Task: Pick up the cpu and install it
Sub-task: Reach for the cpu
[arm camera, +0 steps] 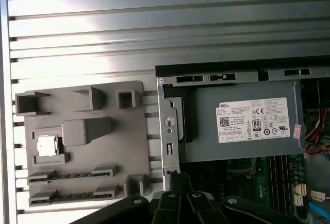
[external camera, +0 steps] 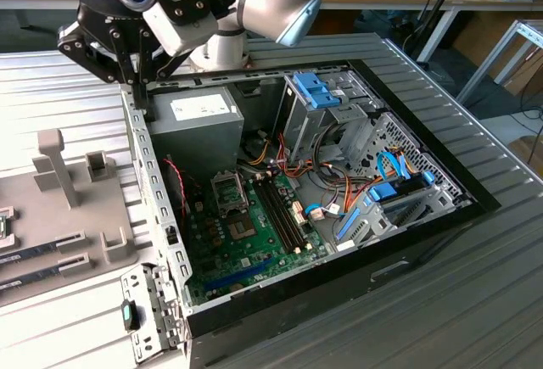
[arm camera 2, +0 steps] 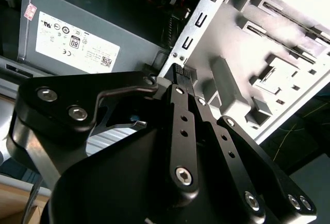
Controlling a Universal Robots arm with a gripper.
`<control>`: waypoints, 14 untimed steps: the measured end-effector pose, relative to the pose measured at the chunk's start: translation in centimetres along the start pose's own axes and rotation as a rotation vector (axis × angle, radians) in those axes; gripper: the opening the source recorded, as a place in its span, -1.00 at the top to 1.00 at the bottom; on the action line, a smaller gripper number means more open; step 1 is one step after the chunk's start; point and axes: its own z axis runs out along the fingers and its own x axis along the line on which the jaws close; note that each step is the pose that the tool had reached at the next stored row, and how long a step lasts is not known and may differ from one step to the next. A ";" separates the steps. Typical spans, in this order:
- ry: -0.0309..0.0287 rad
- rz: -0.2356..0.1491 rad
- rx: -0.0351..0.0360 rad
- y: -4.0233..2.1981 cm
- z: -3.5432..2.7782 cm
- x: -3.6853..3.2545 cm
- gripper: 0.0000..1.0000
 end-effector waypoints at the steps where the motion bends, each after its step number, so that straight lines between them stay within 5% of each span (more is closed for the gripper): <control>1: 0.0000 0.000 0.0000 -0.01 0.00 0.08 0.79; 14: 0.0000 0.000 0.0000 -0.11 -0.04 1.49 0.79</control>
